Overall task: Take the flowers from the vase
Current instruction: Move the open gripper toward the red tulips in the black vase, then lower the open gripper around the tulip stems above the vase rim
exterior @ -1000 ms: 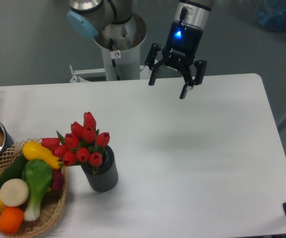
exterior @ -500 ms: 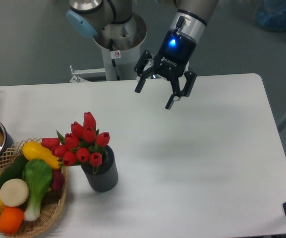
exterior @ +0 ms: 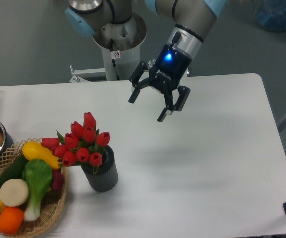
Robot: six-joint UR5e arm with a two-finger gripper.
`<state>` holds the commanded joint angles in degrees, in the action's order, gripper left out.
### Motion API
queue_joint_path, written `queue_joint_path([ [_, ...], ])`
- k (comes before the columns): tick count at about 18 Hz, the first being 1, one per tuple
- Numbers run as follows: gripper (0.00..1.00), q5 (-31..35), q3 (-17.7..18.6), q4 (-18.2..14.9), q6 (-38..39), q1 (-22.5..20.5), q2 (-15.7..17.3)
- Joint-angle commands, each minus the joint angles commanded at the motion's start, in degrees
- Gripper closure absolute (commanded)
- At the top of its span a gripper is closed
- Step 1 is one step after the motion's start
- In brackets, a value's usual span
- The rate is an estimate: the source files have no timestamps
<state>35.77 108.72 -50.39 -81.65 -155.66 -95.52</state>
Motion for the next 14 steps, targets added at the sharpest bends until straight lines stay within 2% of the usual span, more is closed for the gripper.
queue_joint_path([
  [2, 0.00, 0.1, -0.2, 2.9, -0.1, 1.2, -2.0],
  [10, 0.00, -3.1, -0.8, 3.1, -3.0, 3.7, -6.2],
  [14, 0.00, -3.5, 0.1, 3.1, -3.1, 4.9, -6.6],
])
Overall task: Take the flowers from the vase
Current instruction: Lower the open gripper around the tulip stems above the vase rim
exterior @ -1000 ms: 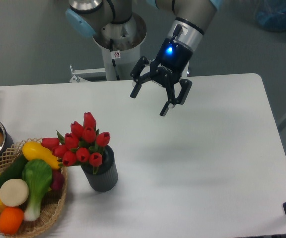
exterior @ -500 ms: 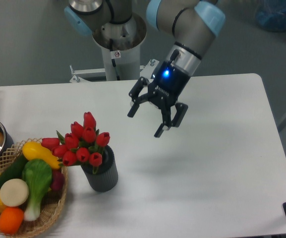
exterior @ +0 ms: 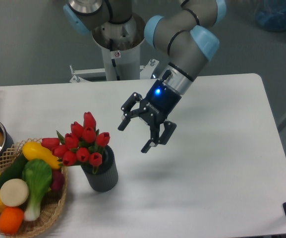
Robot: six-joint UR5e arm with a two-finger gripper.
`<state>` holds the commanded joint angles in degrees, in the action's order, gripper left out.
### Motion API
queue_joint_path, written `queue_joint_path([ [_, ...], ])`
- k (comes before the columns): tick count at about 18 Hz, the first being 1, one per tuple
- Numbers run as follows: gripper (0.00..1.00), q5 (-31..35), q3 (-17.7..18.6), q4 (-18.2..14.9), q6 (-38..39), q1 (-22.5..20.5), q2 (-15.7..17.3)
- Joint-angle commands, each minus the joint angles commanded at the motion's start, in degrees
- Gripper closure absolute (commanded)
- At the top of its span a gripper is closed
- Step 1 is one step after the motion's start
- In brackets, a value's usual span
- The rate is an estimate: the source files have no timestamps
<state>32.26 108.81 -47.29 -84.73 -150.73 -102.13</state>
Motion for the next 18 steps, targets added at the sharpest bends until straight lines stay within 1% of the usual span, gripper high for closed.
queue_joint_path([
  [6, 0.00, -0.9, 1.6, 0.0, 0.0, 0.9, -0.2],
  [12, 0.00, -1.3, 2.1, 0.0, 0.5, 3.3, -1.7],
  [15, 0.00, -2.7, 3.3, 0.0, 0.5, 3.5, -1.8],
  [18, 0.00, -3.4, 3.3, -0.1, 0.7, 3.6, -1.8],
])
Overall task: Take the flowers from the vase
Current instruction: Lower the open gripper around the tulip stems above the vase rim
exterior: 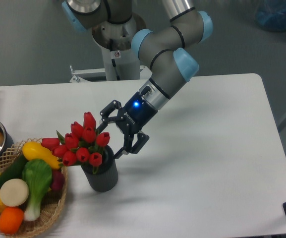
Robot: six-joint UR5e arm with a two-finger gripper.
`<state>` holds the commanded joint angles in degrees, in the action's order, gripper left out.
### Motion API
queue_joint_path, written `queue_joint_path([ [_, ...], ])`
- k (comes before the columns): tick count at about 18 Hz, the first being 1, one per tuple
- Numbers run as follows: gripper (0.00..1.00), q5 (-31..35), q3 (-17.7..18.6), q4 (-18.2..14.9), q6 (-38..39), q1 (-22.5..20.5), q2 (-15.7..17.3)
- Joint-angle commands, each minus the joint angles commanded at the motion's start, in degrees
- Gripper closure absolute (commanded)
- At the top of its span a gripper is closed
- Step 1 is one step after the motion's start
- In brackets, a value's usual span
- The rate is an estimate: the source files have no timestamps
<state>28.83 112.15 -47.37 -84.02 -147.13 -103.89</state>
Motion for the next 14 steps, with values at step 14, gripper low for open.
queue_joint_path([
  [14, 0.00, -3.4, -2.3, 0.1, 0.1, 1.6, -3.8],
])
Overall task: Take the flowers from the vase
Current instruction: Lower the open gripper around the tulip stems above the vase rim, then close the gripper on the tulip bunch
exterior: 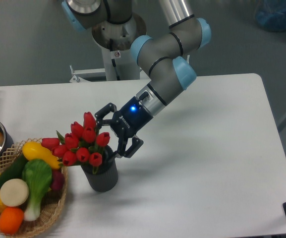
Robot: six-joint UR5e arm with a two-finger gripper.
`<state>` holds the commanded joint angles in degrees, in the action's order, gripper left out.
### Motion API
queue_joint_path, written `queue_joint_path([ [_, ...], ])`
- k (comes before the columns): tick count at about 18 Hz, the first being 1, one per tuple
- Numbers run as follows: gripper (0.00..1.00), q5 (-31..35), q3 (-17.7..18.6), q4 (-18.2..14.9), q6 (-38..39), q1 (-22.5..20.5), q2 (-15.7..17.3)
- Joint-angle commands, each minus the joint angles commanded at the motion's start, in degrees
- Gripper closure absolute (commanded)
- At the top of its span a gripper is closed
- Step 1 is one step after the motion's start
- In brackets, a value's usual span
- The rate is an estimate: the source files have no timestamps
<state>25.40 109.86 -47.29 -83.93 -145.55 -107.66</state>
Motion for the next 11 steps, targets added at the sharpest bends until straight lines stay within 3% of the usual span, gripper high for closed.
queue_joint_path([
  [11, 0.00, -0.2, -1.8, 0.1, -0.4, 1.8, -0.9],
])
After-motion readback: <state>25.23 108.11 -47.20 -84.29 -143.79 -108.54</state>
